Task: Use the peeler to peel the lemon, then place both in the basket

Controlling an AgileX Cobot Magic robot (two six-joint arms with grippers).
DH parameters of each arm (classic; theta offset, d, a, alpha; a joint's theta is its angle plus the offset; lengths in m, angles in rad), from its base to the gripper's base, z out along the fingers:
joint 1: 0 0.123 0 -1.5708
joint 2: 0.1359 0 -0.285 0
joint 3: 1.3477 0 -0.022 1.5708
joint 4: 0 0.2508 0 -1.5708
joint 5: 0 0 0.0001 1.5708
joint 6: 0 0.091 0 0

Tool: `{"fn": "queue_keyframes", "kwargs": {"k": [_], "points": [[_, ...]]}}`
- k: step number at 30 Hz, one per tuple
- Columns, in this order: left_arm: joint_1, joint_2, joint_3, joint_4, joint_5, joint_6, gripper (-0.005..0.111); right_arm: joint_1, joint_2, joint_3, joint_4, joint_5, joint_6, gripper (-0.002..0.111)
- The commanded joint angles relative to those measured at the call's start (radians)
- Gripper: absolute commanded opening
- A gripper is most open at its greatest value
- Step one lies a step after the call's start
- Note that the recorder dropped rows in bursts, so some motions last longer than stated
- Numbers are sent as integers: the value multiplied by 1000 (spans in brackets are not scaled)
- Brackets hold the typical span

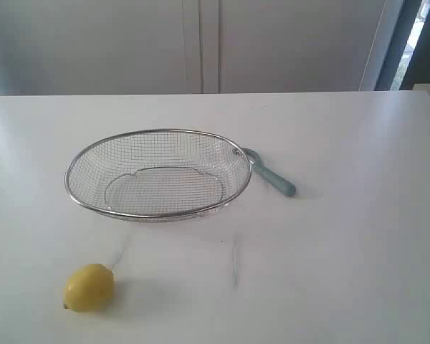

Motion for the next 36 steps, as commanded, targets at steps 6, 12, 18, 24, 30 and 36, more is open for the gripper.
{"fn": "queue_keyframes", "kwargs": {"k": [6,12,18,24,30,36], "points": [[0,-4,8,-6,8,-1,0,-9,-6,5,0,-6,1,0],[0,-4,8,-6,8,-1,0,-9,-6,5,0,-6,1,0],[0,-4,8,-6,8,-1,0,-9,-6,5,0,-6,1,0],[0,-4,8,-6,8,-1,0,-9,-6,5,0,-6,1,0],[0,-4,8,-6,8,-1,0,-9,-6,5,0,-8,1,0],[0,-4,8,-6,8,-1,0,-9,-6,5,0,-58,1,0]]}}
